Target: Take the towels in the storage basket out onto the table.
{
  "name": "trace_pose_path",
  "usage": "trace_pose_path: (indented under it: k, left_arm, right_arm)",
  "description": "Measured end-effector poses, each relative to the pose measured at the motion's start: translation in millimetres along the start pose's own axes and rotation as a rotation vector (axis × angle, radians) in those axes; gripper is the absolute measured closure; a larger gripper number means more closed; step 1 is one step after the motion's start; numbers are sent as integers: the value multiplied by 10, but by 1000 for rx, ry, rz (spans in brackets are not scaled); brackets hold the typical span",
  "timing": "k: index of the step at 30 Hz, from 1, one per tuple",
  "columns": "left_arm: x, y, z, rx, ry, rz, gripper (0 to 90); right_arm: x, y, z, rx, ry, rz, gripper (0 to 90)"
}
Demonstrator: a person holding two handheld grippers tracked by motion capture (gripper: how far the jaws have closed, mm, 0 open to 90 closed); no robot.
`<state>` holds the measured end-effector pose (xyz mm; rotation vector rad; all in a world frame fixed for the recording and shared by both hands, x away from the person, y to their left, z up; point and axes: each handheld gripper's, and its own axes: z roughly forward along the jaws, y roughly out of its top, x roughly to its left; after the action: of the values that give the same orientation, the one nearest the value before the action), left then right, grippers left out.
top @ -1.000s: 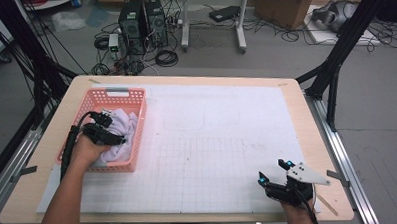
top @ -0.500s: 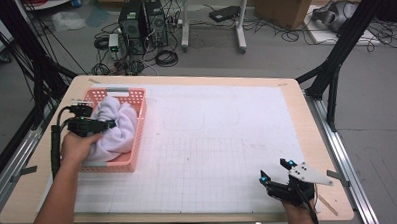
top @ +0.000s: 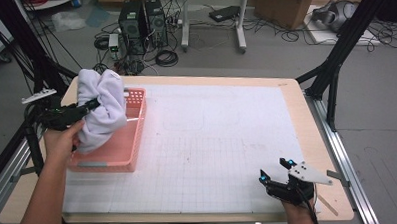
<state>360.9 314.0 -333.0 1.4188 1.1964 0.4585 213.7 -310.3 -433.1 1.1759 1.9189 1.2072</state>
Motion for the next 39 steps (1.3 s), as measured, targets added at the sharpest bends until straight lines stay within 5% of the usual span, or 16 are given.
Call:
trace_pose_path:
  k: [8,15,23,31,35,39]
  left_arm:
    - [-205,143,-144,-144,-49,41,576]
    - [-607,295,-154,-200,-149,105,573]
    - [-1187,264,100,-143,-284,178,568]
    - [-1649,-31,512,-12,-313,259,560]
    - [-1894,-314,769,67,-330,308,560]
    - [-1982,-521,893,107,-334,309,559]
  right_arm:
    - [5,3,-3,-7,-2,-3,188]
    - [3,2,-1,-7,-3,-5,189]
    - [8,2,1,-7,2,-7,188]
    - [-1,-4,-8,-7,2,-6,188]
    - [-1,-6,-8,-6,2,-8,188]
    - [3,-7,-9,-6,6,-9,188]
